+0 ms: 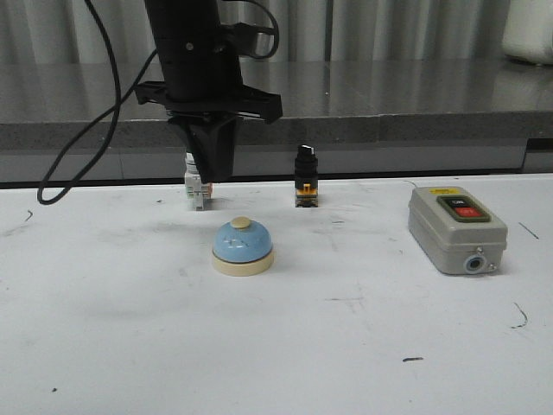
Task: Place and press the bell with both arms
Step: 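Carry the blue bell with the left gripper to the table center, then release the bell and raise the left gripper away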
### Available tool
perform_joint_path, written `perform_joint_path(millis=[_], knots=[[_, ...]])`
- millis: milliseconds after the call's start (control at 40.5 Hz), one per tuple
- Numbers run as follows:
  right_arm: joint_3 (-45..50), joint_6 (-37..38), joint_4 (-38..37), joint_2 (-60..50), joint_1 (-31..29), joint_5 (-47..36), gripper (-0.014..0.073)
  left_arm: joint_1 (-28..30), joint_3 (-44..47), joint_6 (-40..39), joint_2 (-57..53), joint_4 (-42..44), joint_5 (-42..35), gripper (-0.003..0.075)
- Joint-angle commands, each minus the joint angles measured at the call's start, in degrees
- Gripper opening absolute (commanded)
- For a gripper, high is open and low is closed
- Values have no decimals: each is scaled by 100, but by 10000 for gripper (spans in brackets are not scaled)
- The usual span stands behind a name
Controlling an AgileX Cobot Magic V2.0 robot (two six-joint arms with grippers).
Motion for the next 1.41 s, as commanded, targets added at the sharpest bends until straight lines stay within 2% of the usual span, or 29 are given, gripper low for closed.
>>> perform_joint_path(millis=[0, 197, 592, 938, 1234, 1382], knots=[[-178, 7, -73, 86, 1, -437, -67, 0, -169, -19, -487, -66, -41, -20], [-178, 7, -73, 86, 1, -432, -67, 246, 502, -101, -1015, -192, -668, -20], [-178, 7, -73, 86, 1, -391, -67, 1128, 3693, -203, -3503, -381, -2750, -20], [-173, 7, -73, 86, 1, -385, -67, 1769, 5975, -203, -6066, -405, -3980, -20], [-173, 7, -73, 86, 1, -390, -67, 2411, 7442, -203, -8543, -382, -4259, -20], [-173, 7, -73, 86, 1, -390, -67, 2411, 7940, -203, -9739, -338, -4271, -20]])
